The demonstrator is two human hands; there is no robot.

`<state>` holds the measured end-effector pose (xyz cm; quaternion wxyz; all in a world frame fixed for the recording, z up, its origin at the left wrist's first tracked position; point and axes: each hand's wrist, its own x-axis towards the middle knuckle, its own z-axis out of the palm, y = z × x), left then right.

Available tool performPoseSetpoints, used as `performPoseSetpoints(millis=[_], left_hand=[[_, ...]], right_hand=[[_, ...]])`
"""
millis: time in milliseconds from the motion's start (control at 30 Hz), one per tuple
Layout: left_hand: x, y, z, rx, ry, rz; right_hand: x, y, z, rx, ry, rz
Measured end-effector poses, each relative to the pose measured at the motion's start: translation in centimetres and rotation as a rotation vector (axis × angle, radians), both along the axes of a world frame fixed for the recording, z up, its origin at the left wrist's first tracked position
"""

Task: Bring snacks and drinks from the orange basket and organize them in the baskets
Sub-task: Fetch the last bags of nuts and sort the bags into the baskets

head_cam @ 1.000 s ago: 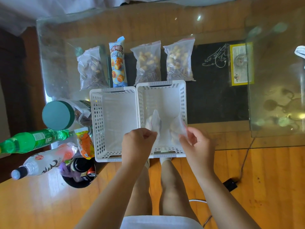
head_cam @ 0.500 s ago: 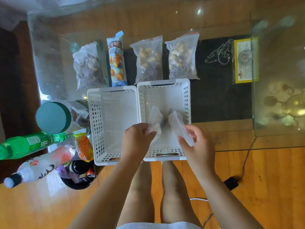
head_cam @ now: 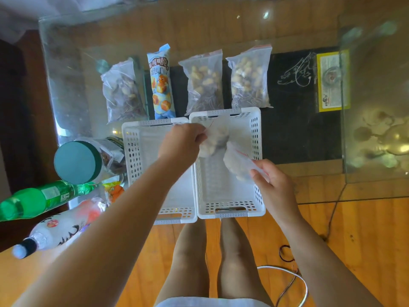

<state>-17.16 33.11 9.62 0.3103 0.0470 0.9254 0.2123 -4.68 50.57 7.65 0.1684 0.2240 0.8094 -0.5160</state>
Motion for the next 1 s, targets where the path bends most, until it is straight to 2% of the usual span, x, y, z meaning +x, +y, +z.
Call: performPoseSetpoints(millis=[300,367,433,500,633,767,900,1000], left_hand=[[-6.1,2.1,-1.4,-0.092,-0.101,-0.517],[-6.5,2.1,-1.7,-0.103,-0.101,-0.561],[-6.9,2.0,-2.0,-0.103,-0.084,-0.521],[-6.8,1.6,-2.4,-0.104,-0.071,-0.419],[-6.1,0.3,-2.8,-0.033,-0.054,-0.253],[-5.9,-0.9,-3.5,-0.022,-0.030,-0.117],[-5.9,-1.1,-3.9,0.022,-0.020,-0.052],[-6.0,-1.3,-4.1,0.048,-0.015,-0.031]], right_hand=[[-3.0,0.0,-0.4,0.103,-0.023,0.461],[-4.2,-0.5,-0.5,0.079,-0.036,0.539],[-5.4,-1.2,-1.1,0.053,-0.026,0.563],[-6.5,-2.1,-1.8,0.017,0.003,0.443],[-6.9,-3.0,-3.0,-0.062,0.036,0.036],[-5.0,-3.2,-3.7,-0.210,-0.086,-0.274],[-4.2,-3.4,-4.6,-0.195,-0.227,-0.262],[-5.1,-4.0,-4.6,-0.213,-0.231,-0.289]])
